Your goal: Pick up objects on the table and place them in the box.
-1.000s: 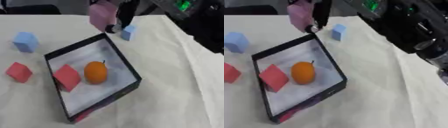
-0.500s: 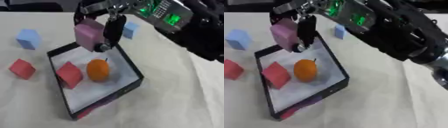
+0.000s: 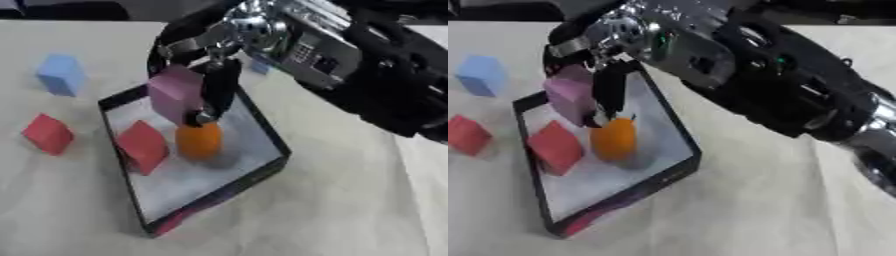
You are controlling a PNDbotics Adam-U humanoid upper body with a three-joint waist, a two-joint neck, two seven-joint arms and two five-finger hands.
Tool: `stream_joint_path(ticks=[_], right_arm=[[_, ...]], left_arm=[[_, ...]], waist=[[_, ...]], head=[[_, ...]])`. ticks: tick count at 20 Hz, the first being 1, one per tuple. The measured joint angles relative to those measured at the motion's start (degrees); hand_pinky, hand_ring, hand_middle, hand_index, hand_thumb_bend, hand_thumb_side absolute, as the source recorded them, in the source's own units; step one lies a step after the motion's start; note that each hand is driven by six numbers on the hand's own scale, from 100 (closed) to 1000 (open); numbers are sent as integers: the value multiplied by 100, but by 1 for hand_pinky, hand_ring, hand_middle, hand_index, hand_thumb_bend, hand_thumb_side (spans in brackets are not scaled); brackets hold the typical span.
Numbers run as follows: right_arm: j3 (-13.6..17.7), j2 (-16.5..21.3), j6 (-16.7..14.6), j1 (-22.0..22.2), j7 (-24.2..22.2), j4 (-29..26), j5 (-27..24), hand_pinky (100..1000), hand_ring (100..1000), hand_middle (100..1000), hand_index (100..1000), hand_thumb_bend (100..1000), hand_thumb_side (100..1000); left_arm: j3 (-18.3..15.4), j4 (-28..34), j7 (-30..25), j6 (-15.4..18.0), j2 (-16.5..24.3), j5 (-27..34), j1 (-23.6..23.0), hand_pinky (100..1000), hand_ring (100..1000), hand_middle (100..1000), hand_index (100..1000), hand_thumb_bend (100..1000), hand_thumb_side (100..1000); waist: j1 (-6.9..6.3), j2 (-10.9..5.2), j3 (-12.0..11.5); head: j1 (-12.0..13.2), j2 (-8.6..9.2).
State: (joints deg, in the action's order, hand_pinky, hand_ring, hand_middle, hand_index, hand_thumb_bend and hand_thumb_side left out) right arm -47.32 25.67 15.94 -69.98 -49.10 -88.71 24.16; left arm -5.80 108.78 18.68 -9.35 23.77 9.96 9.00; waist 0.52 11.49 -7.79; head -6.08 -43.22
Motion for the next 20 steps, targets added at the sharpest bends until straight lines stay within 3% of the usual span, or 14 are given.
stream_joint_path(ticks=[6,8,10,12,20], right_arm=[[-10,-148,-272,207,-8,378,252,818,755,635,762,394,143],[-9,-163,-372,251,-29,475,285,839,796,692,809,454,200],[-10,-184,-491,277,-96,544,290,885,885,806,887,538,287],[-6,-185,-622,281,-176,570,318,903,913,842,909,571,318],[140,-72,-807,169,-261,530,436,913,925,860,926,616,346]], left_arm=[[1,0,-8,-9,-4,-1,2,920,848,850,894,515,782],[2,0,-9,-10,-4,-1,2,920,848,849,894,515,782],[2,0,-10,-11,-5,-7,2,921,848,850,894,516,782],[2,0,-10,-11,-5,-17,2,920,848,850,894,517,782],[2,0,-11,-13,-6,-28,0,921,848,850,894,518,781]], waist=[[0,3,-22],[0,5,-38],[0,6,-38],[0,6,-36],[0,6,5]], head=[[-18,2],[-22,2],[-23,2],[-22,2],[-8,5]])
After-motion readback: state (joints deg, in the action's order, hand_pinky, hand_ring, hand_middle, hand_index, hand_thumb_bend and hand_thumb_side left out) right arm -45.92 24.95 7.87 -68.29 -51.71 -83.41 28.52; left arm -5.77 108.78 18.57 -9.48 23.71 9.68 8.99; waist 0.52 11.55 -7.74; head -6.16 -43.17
